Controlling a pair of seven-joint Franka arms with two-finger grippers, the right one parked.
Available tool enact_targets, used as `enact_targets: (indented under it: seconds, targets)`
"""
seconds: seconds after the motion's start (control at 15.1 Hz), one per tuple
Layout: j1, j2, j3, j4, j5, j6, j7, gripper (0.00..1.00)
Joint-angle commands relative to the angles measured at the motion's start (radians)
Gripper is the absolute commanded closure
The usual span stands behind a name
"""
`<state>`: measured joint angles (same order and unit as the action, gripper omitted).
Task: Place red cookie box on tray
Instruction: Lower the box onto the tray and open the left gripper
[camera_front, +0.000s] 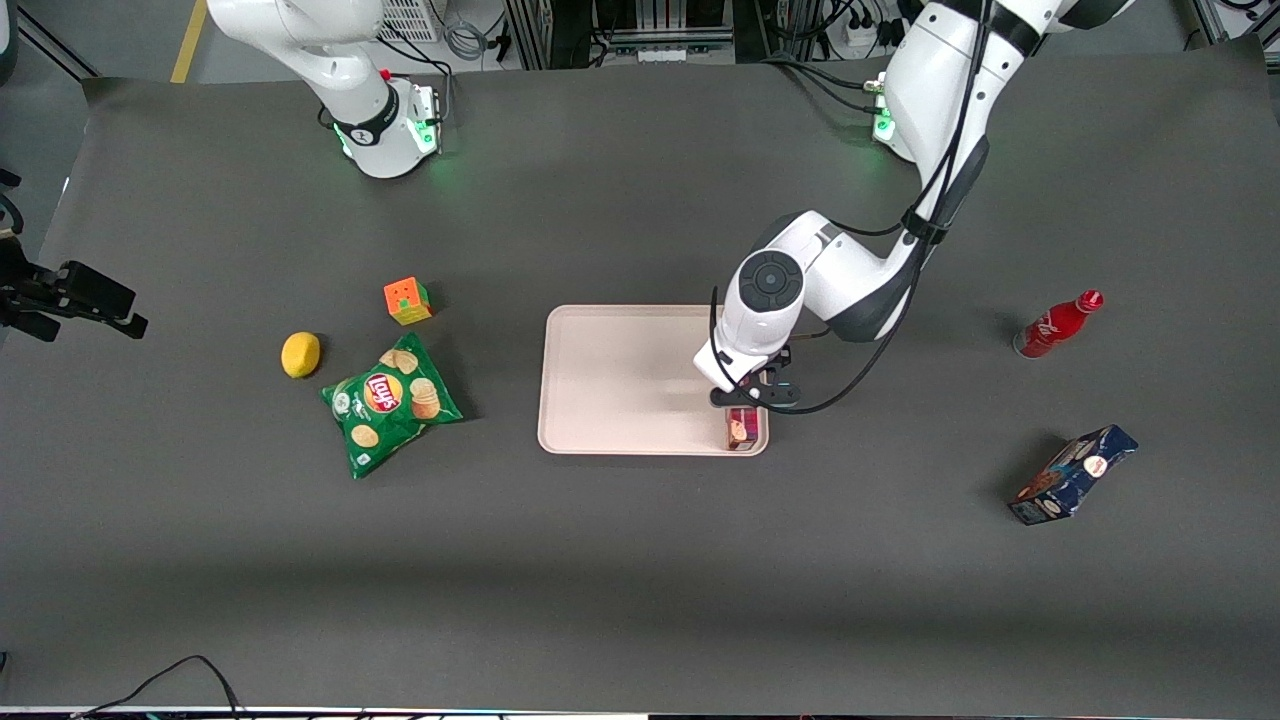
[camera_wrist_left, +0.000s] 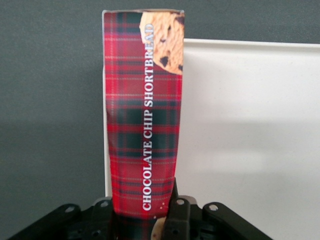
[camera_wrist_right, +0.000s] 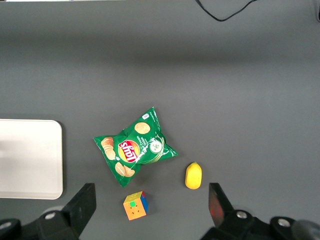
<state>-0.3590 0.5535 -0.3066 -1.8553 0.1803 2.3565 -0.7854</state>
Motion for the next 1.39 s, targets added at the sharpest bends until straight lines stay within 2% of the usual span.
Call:
enact_targets:
  seconds: [0.0, 0.13, 0.26, 0.33, 0.4, 0.53, 0.66, 0.92, 1.12, 1.19, 1.32]
  targets:
    - [-0.012, -0.003, 0.007, -0.009, 0.018, 0.018, -0.054, 1.0]
    - [-0.017, -0.001, 0.007, -0.008, 0.018, 0.032, -0.058, 0.77]
    - [-0.017, 0.005, 0.007, -0.008, 0.016, 0.046, -0.066, 0.45]
    - [-0.017, 0.005, 0.007, -0.008, 0.018, 0.061, -0.08, 0.33]
    - [-0.017, 0.005, 0.007, -0.008, 0.018, 0.066, -0.084, 0.26]
    - [-0.017, 0.005, 0.007, -0.008, 0.019, 0.067, -0.08, 0.2]
    - [-0.017, -0.001, 0.007, -0.004, 0.018, 0.066, -0.08, 0.0]
    - [-0.002, -0.058, 0.007, 0.046, 0.004, 0.032, -0.08, 0.0]
    - [0.015, -0.127, 0.033, 0.164, -0.004, -0.15, -0.034, 0.0]
    - [0.015, -0.156, 0.05, 0.191, -0.021, -0.207, 0.009, 0.0]
    - [0.029, -0.237, 0.114, 0.199, -0.106, -0.253, 0.139, 0.0]
